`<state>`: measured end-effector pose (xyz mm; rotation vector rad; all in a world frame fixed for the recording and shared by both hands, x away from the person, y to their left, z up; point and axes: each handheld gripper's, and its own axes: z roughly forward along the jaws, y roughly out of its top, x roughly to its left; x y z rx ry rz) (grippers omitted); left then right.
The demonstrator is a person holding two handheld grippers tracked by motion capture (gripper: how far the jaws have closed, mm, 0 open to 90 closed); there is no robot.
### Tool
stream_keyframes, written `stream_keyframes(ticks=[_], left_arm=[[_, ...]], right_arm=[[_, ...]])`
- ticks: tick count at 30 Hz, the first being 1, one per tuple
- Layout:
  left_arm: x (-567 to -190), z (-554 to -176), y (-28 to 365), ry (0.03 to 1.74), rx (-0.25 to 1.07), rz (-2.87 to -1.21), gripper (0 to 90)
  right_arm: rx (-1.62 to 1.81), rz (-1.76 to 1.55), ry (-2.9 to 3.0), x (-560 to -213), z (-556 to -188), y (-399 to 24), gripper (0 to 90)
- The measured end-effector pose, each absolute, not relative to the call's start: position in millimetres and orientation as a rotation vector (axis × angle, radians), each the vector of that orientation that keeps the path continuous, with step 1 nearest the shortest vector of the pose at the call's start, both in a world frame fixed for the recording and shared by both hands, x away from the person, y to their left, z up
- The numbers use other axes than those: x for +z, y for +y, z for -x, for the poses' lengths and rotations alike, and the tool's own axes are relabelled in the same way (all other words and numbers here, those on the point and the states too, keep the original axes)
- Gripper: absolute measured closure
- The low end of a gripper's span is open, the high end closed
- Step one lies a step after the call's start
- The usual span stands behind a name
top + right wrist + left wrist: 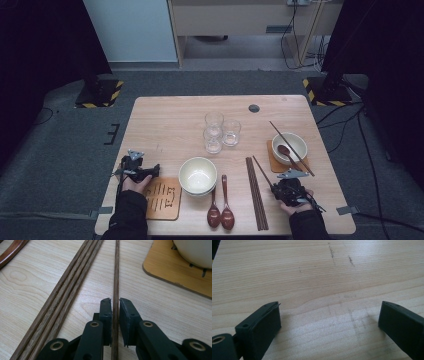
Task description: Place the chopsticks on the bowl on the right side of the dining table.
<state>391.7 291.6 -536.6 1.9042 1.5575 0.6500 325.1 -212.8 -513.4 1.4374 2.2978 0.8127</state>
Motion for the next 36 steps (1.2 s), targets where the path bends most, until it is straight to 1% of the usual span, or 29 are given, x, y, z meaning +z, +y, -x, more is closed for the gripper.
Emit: stream_keyframes(ticks=[12, 19, 28, 36], left_arm=[[-537, -392, 292, 1.557, 0.650, -1.905, 3.2], [-537, -392, 292, 1.557, 0.650, -1.905, 3.2], [-537, -392, 292, 1.558, 0.651, -1.904, 3.1], [-537, -392, 292, 1.559, 0.652, -1.904, 3.0]], right_arm=[[0.794, -1.450, 2.304, -515, -326, -212, 84.9], [0.814, -1.456, 2.310, -514, -327, -213, 85.3], [0.878, -1.458, 2.278, -503, -326, -221, 85.3], [0.939, -1.416, 2.266, -492, -322, -218, 85.4]])
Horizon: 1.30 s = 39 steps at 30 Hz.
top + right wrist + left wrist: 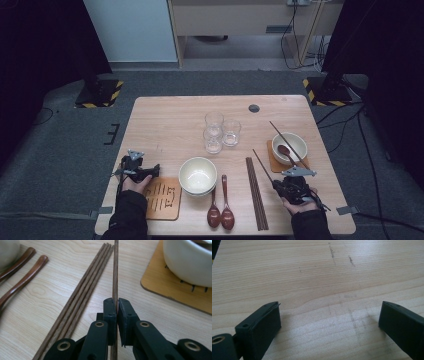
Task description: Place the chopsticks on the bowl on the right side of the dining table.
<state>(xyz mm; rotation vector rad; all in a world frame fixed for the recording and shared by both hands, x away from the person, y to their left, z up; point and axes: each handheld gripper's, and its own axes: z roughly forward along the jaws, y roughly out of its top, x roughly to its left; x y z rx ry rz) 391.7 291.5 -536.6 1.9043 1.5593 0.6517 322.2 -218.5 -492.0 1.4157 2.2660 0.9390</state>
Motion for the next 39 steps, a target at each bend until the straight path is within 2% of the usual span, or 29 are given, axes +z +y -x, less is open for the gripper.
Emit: stream_keyframes(ticks=[39], left_arm=[[-537, -392, 292, 1.560, 0.652, -1.905, 3.0]], right_arm=[[1.176, -1.357, 2.139, -447, -316, -228, 85.4]])
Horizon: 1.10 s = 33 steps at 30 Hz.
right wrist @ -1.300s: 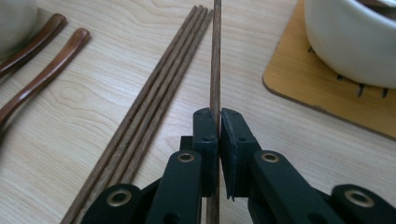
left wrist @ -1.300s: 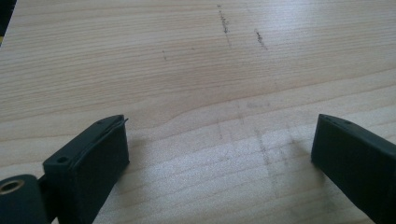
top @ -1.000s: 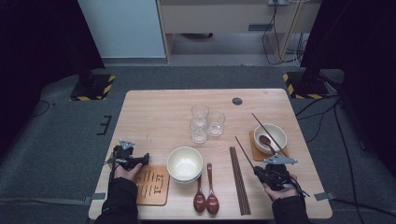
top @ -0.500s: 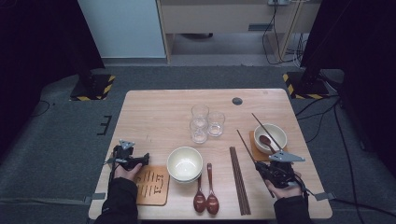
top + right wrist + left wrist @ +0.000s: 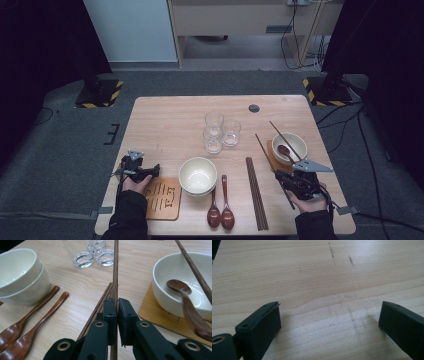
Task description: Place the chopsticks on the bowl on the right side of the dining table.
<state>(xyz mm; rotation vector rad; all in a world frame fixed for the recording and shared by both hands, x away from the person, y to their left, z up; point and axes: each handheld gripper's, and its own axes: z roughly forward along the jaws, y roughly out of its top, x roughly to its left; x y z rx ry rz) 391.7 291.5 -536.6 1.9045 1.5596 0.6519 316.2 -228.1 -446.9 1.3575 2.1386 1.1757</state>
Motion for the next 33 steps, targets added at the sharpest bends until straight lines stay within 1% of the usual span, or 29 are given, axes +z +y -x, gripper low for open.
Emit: stream_keyframes(ticks=[14, 33], left_arm=[[-537, -392, 291, 1.559, 0.652, -1.904, 3.0], [-537, -392, 292, 1.559, 0.652, -1.904, 3.0]], right_arm=[[1.254, -1.337, 2.086, -427, -313, -237, 85.3], [1.316, -1.326, 2.022, -404, -318, -248, 85.3]])
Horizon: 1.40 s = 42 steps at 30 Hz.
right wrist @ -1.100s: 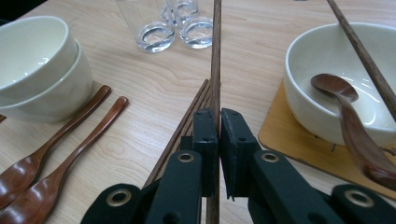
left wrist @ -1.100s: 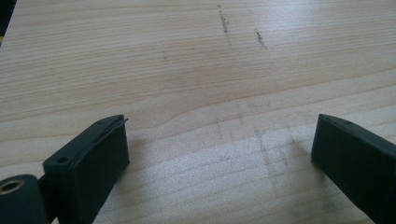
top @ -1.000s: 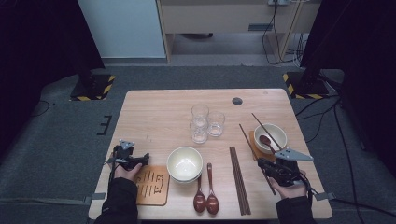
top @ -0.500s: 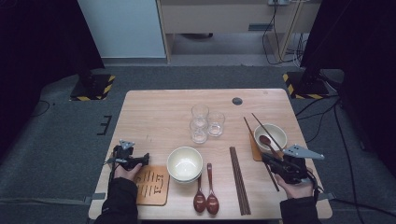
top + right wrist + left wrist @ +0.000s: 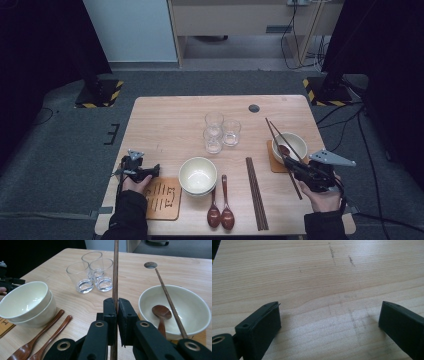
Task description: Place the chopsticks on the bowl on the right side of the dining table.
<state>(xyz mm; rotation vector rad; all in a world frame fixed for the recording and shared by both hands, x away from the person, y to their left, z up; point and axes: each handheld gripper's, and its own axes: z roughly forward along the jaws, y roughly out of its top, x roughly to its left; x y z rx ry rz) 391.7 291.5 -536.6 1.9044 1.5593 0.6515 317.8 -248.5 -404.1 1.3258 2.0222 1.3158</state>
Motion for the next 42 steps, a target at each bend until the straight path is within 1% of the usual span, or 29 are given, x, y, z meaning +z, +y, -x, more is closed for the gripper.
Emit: stream_keyframes(ticks=[19, 42], left_arm=[[-537, -392, 292, 1.559, 0.651, -1.904, 3.0], [-537, -392, 292, 1.559, 0.652, -1.904, 2.9]], right_arm=[[1.326, -1.347, 1.968, -393, -324, -269, 85.3], [1.309, -1.358, 1.939, -390, -349, -297, 85.3]])
